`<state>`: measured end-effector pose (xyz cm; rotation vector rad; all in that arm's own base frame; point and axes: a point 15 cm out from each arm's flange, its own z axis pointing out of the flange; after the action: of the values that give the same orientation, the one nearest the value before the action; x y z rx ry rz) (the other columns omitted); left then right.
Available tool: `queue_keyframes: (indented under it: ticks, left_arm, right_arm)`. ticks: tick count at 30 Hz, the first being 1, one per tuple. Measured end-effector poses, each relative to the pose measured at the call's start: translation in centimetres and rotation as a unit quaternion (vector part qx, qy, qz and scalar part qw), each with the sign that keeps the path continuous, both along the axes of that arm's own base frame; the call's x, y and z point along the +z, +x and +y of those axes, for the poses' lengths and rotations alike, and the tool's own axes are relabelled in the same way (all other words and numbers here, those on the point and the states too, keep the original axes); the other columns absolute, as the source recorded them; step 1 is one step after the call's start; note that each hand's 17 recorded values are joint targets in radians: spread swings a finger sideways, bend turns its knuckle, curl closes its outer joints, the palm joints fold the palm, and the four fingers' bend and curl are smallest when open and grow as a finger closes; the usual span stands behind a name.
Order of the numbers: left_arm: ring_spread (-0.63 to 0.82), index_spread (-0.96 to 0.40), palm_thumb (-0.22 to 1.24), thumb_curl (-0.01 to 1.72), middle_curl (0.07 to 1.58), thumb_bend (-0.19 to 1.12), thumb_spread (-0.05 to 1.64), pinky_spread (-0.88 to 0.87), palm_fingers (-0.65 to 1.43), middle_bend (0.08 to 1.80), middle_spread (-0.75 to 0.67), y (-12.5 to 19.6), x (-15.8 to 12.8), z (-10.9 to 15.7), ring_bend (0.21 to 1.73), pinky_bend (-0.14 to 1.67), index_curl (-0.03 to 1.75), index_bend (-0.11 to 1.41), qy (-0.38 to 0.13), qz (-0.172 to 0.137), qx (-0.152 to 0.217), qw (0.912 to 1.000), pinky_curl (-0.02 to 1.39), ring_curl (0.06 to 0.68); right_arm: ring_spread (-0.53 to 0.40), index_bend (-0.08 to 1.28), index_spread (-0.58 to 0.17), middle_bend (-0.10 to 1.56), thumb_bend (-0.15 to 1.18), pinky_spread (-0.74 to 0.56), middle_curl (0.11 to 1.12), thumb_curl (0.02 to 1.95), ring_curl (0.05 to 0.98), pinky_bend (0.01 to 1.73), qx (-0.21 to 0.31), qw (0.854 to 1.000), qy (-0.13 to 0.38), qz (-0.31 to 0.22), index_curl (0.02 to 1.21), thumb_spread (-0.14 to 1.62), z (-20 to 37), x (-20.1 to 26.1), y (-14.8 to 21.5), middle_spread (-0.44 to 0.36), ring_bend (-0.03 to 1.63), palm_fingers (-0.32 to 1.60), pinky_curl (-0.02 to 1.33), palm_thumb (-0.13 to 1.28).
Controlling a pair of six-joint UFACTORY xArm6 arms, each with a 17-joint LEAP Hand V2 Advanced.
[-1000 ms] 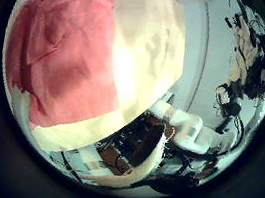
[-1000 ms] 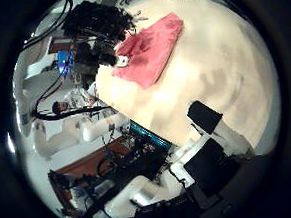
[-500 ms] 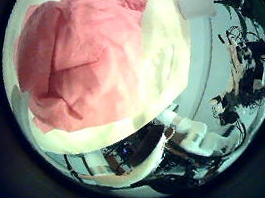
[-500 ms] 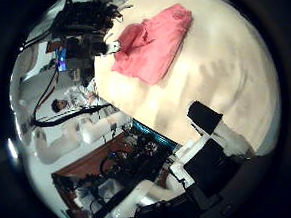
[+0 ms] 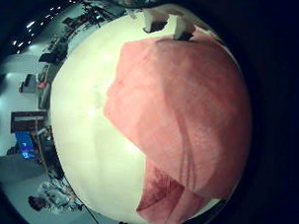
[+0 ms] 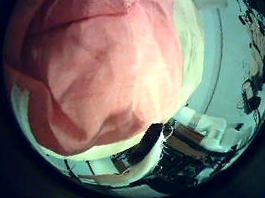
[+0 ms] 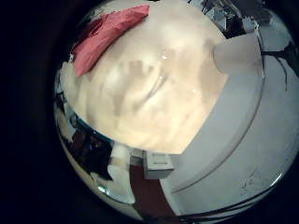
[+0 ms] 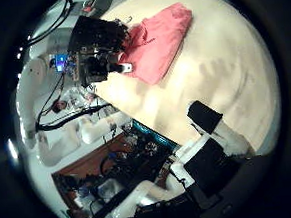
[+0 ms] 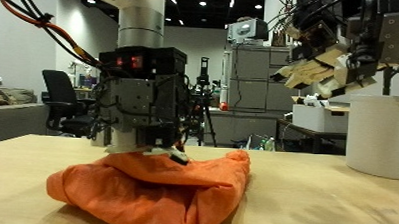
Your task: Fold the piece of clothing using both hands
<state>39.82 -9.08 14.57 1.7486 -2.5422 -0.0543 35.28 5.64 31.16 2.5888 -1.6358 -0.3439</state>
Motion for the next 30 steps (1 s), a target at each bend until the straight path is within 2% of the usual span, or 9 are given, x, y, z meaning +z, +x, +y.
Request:
queue_keyframes:
  ticks: [8, 14, 17, 21, 26, 30]
  left_arm:
    - [0.49, 0.08, 0.05, 0.23, 0.26, -0.02, 1.19, 0.51, -0.04, 0.17, 0.22, -0.9, -2.9, -0.5, 0.40, 0.21, 0.27, 0.15, 0.013, 0.038, -0.010, 0.9991, 0.32, 0.234]
    - [0.49, 0.08, 0.04, 0.23, 0.26, -0.02, 1.18, 0.51, -0.05, 0.17, 0.22, -1.2, -4.1, -0.6, 0.40, 0.21, 0.27, 0.15, 0.019, 0.053, -0.014, 0.9983, 0.32, 0.234]
    - [0.49, 0.08, 0.04, 0.23, 0.26, -0.02, 1.18, 0.51, -0.05, 0.18, 0.22, -0.9, -3.7, -0.5, 0.40, 0.21, 0.27, 0.15, 0.019, 0.053, -0.013, 0.9983, 0.32, 0.235]
    - [0.49, 0.09, 0.03, 0.23, 0.26, -0.02, 1.18, 0.51, -0.06, 0.17, 0.22, -0.3, -0.6, 0.1, 0.40, 0.21, 0.27, 0.15, 0.016, 0.045, -0.007, 0.9988, 0.32, 0.235]
    - [0.49, 0.09, 0.02, 0.23, 0.26, -0.02, 1.17, 0.51, -0.06, 0.17, 0.22, 1.2, 7.3, 0.9, 0.40, 0.21, 0.26, 0.15, 0.003, 0.000, 0.008, 1.0000, 0.33, 0.236]
    - [0.49, 0.09, 0.02, 0.23, 0.26, -0.02, 1.17, 0.51, -0.05, 0.18, 0.22, 0.6, 12.3, 2.8, 0.40, 0.21, 0.26, 0.15, 0.001, -0.012, 0.033, 0.9994, 0.32, 0.235]
  right_arm:
    - [0.195, 0.16, -0.273, 0.20, -0.02, 0.28, 0.34, 0.57, 0.244, 0.35, 0.001, 1.000, -0.001, 0.004, 0.28, 1.01, 0.0, -0.3, 0.0, 0.040, 0.30, 0.15, 0.30, 0.92]
    - [0.195, 0.16, -0.277, 0.20, -0.02, 0.28, 0.34, 0.57, 0.245, 0.34, 0.001, 1.000, -0.002, 0.005, 0.28, 1.01, -0.1, -0.4, 0.0, 0.037, 0.30, 0.15, 0.30, 0.92]
    - [0.195, 0.16, -0.277, 0.20, -0.02, 0.28, 0.34, 0.57, 0.245, 0.34, 0.000, 1.000, -0.003, 0.006, 0.28, 1.01, -0.2, -0.5, 0.0, 0.036, 0.30, 0.15, 0.30, 0.92]
    - [0.195, 0.16, -0.277, 0.20, -0.02, 0.28, 0.33, 0.57, 0.247, 0.34, 0.002, 1.000, -0.002, 0.005, 0.28, 1.01, -0.2, -0.2, 0.1, 0.035, 0.30, 0.15, 0.30, 0.92]
    - [0.194, 0.16, -0.277, 0.20, -0.02, 0.28, 0.33, 0.57, 0.249, 0.34, 0.006, 1.000, -0.002, -0.006, 0.28, 1.01, -0.3, 0.7, 0.4, 0.031, 0.30, 0.16, 0.30, 0.92]
    - [0.191, 0.15, -0.277, 0.20, -0.02, 0.27, 0.34, 0.58, 0.252, 0.34, 0.007, 1.000, -0.005, -0.024, 0.28, 1.01, -0.1, 2.6, 1.1, 0.018, 0.32, 0.17, 0.31, 0.92]
